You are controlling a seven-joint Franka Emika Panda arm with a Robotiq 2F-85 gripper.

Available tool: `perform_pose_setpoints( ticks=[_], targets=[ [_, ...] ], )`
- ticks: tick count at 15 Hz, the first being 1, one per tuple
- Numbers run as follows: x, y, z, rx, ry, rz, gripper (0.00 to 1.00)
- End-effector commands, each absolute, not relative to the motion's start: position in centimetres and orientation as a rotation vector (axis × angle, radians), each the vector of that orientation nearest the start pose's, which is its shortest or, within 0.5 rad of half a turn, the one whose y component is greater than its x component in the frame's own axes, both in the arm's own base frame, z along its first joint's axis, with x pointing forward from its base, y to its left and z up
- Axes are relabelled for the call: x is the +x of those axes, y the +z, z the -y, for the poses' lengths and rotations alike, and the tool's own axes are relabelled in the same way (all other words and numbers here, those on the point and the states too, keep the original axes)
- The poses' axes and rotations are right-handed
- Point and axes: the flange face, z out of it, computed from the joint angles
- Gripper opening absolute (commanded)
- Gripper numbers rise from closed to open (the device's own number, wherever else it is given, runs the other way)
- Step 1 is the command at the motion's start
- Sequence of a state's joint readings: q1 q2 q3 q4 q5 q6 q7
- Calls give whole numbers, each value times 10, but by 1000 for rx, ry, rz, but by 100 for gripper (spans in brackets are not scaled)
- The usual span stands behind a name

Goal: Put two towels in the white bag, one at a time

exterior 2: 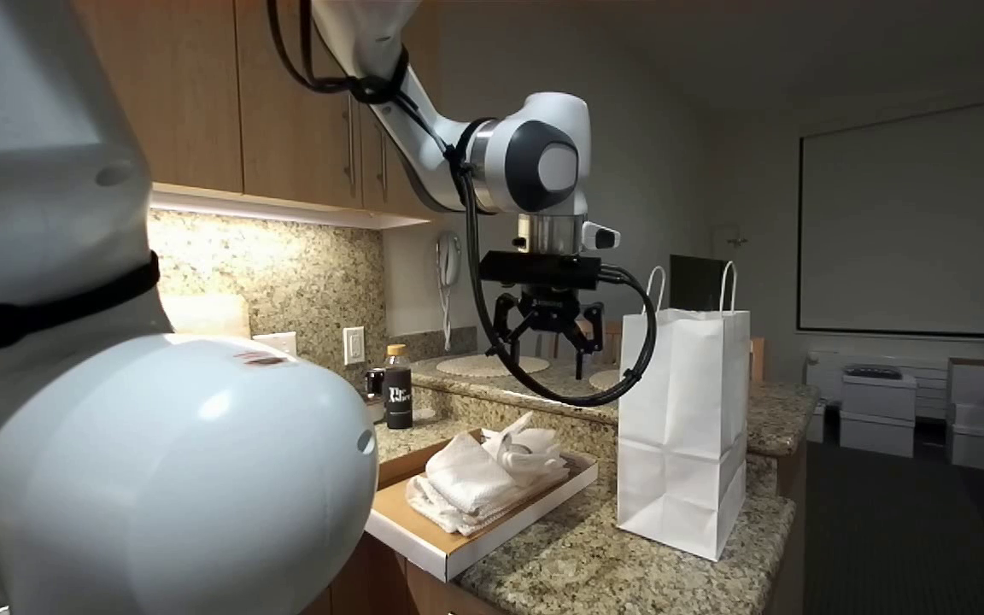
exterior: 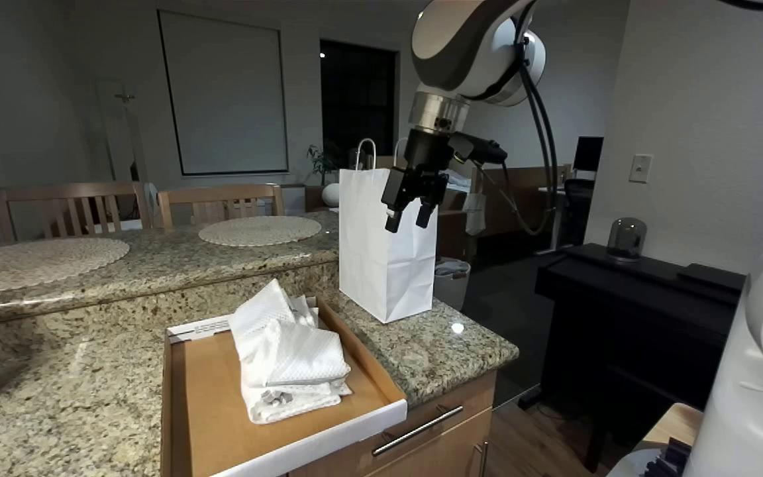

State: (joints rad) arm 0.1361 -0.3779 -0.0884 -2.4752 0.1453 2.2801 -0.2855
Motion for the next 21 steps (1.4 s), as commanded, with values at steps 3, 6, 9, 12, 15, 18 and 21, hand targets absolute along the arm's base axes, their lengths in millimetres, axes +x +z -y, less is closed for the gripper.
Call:
perform_pose_setpoints(
  ticks=[3,6,9,12,15,18,21],
  targets=[
    [439,447,-24,-2975,-294,376,100],
    [439,447,-24,-2975,-294,376,100],
    [439,447,-24,-2975,-294,376,100],
    [445,448,-29,-2998,-319,348,100],
    [454,455,-44,-3026,-290,476,100],
    [463,445,-93,-3011,-149,663,100],
    [465,426,-153,-2987,-56,818,100]
  ],
)
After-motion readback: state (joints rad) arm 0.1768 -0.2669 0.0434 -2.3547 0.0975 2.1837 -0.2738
